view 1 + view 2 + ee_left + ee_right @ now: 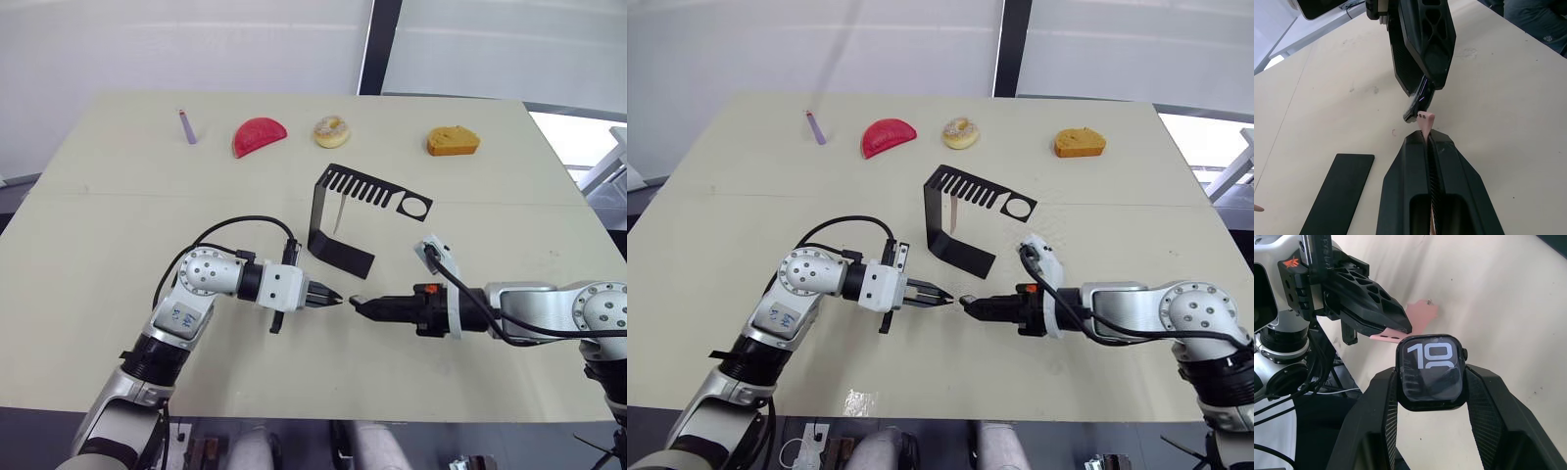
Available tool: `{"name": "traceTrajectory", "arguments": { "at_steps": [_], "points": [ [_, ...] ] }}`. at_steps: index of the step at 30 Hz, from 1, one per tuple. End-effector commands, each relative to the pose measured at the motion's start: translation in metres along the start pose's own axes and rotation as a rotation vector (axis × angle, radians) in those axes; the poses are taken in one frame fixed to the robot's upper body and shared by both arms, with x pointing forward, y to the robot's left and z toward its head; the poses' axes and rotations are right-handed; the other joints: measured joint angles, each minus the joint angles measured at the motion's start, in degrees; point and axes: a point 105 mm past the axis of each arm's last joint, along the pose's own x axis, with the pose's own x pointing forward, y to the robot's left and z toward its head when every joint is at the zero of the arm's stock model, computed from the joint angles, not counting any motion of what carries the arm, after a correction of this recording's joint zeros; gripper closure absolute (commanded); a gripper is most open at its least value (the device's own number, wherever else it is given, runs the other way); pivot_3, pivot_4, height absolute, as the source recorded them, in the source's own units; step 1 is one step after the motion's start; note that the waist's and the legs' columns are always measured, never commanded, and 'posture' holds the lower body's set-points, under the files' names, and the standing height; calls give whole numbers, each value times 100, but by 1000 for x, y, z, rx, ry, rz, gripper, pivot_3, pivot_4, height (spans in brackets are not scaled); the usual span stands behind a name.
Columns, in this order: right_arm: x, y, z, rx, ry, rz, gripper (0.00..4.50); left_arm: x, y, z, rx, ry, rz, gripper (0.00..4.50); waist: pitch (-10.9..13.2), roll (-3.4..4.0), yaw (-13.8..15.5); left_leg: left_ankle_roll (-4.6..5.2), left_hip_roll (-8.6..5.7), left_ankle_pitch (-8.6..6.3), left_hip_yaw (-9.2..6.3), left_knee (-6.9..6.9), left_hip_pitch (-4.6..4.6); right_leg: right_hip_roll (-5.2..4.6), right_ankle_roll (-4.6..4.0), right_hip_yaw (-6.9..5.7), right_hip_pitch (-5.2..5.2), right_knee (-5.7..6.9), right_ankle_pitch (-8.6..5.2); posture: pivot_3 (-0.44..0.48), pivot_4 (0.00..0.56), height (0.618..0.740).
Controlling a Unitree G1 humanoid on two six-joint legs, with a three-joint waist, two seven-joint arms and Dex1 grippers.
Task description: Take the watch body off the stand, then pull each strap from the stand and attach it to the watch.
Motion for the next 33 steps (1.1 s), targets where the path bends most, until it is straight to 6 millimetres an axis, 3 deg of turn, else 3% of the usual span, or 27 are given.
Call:
{"name": "traceTrajectory", "arguments": {
  "at_steps": [1, 33],
  "points": [
    [4, 16, 1, -39, 11, 69, 3007, 9, 6, 15, 57, -35, -1, 4500, 0, 0, 0, 0, 0, 0, 0, 0, 0, 0, 0, 0, 0, 0, 0, 0, 150, 737],
    [10, 23, -6, -79, 48, 68, 3007, 15, 5, 14, 39, -31, 10, 4500, 0, 0, -1, 0, 0, 0, 0, 0, 0, 0, 0, 0, 0, 0, 0, 0, 150, 737]
  ]
}}
